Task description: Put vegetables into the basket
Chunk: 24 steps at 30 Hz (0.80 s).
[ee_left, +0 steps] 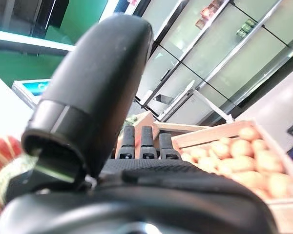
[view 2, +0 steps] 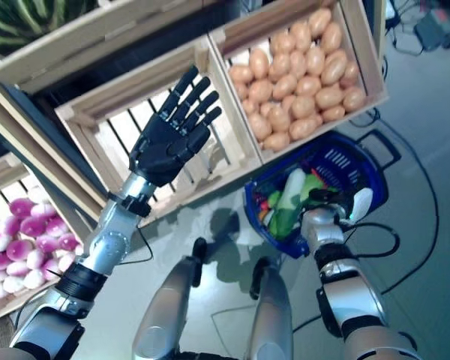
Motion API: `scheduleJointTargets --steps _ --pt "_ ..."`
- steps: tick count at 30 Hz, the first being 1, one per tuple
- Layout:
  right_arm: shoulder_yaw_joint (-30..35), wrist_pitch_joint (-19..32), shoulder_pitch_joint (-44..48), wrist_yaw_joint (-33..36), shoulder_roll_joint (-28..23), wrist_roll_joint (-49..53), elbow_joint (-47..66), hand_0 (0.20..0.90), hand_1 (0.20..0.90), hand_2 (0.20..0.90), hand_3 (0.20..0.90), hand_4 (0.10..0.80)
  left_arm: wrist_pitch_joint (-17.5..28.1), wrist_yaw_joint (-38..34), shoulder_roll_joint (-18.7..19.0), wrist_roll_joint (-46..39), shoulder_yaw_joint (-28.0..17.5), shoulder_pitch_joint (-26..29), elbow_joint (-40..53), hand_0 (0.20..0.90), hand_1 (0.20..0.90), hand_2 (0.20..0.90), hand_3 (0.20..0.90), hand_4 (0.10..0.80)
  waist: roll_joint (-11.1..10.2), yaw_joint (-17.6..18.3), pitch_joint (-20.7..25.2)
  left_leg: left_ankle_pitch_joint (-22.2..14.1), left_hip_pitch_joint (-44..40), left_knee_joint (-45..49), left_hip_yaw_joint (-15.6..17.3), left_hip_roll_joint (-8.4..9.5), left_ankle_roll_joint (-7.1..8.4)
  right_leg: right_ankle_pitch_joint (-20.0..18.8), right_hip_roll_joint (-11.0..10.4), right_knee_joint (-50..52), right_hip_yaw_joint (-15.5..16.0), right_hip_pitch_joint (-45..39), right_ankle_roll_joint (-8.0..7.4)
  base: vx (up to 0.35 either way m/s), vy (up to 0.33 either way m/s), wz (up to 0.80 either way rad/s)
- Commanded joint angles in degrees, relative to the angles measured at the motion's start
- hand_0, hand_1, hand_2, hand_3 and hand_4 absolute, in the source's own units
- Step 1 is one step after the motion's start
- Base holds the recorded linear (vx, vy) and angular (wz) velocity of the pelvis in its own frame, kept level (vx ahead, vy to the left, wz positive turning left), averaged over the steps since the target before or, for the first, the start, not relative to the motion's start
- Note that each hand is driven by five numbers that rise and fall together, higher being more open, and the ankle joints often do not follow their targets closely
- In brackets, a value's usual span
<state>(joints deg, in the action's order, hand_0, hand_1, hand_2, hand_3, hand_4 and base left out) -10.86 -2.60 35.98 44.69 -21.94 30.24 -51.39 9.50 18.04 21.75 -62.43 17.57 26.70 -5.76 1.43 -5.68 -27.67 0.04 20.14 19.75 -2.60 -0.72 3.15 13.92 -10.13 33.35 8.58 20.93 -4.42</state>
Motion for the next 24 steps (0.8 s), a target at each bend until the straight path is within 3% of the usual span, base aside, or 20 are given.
scheduleJointTargets --steps 1,5,10,16,20,21,24 --pt "0.6 6.8 -6.4 -6.0 0.2 0.3 4.4 0.900 0.900 0.900 0.900 0.800 1.8 -3.1 -1.8 7.1 -0.2 -2.6 -0.7 0.900 0.900 0.900 0.900 0.800 -1.9 -0.1 10.4 -3.5 -5.2 -3.4 1.1 2.55 -1.79 -9.8 0.6 -16.0 1.7 -9.3 0.89 0.105 0.047 -0.07" --pt "-0.9 4.7 -14.8 -9.7 1.0 -2.9 10.6 0.900 0.900 0.900 0.900 0.800 2.6 -11.7 -1.3 17.8 -0.3 -5.9 -2.8 0.900 0.900 0.900 0.900 0.800 -1.7 1.0 14.4 -1.1 -12.2 -12.3 1.6 1.62 -1.68 -12.2 1.0 -24.1 1.8 -15.8 -0.10 0.055 0.049 -0.15" --pt "-0.6 3.0 -25.6 -14.2 1.8 -8.6 13.2 0.900 0.900 0.900 0.900 0.800 -1.4 -14.7 -2.1 20.7 -2.0 -9.6 -3.0 0.900 0.900 0.900 0.900 0.800 -1.4 2.0 18.9 0.7 -17.9 -19.2 2.7 -0.12 -1.57 -14.8 0.5 -29.6 2.3 -20.3 -1.48 0.043 0.043 -0.02" --pt "0.0 -2.5 -30.9 -20.4 2.6 -14.9 8.0 0.900 0.900 0.900 0.900 0.800 -5.1 -15.6 -1.5 30.4 -3.9 -13.7 -8.2 0.900 0.900 0.900 0.900 0.800 -1.7 3.5 23.0 1.8 -21.4 -24.5 4.8 -1.63 -0.82 -16.8 0.6 -34.7 2.5 -23.0 -2.61 0.034 0.029 -0.16" --pt "-1.2 -2.0 -32.2 -25.0 4.0 -18.1 -1.6 0.900 0.900 0.900 0.900 0.800 -5.6 -15.4 -1.6 36.9 -2.4 -15.6 -21.7 0.900 0.900 0.900 0.900 0.800 -1.7 4.5 24.3 1.1 -22.2 -24.8 6.5 -2.24 -0.69 -17.0 0.8 -36.0 1.6 -23.3 -2.97 0.026 0.018 -0.09" --pt "-1.8 -3.4 -32.4 -26.5 4.5 -19.2 -3.0 0.900 0.900 0.900 0.900 0.800 -7.5 -16.6 -2.1 38.3 -1.7 -16.0 -25.4 0.900 0.900 0.900 0.900 0.800 -1.6 4.8 24.4 1.1 -22.2 -24.8 7.0 -2.43 -0.70 -16.8 0.9 -35.9 1.3 -23.2 -3.05 0.030 0.011 -0.10" --pt "-3.4 -4.8 -32.6 -30.0 5.9 -21.4 -10.5 0.900 0.900 0.900 0.900 0.800 -7.6 -16.5 -3.6 46.1 -1.0 -16.2 -38.9 0.900 0.900 0.900 0.900 0.800 -1.7 5.6 24.5 0.9 -22.5 -24.8 8.2 -3.00 -0.58 -16.3 1.1 -35.7 0.9 -23.1 -3.17 0.031 -0.002 -0.24"
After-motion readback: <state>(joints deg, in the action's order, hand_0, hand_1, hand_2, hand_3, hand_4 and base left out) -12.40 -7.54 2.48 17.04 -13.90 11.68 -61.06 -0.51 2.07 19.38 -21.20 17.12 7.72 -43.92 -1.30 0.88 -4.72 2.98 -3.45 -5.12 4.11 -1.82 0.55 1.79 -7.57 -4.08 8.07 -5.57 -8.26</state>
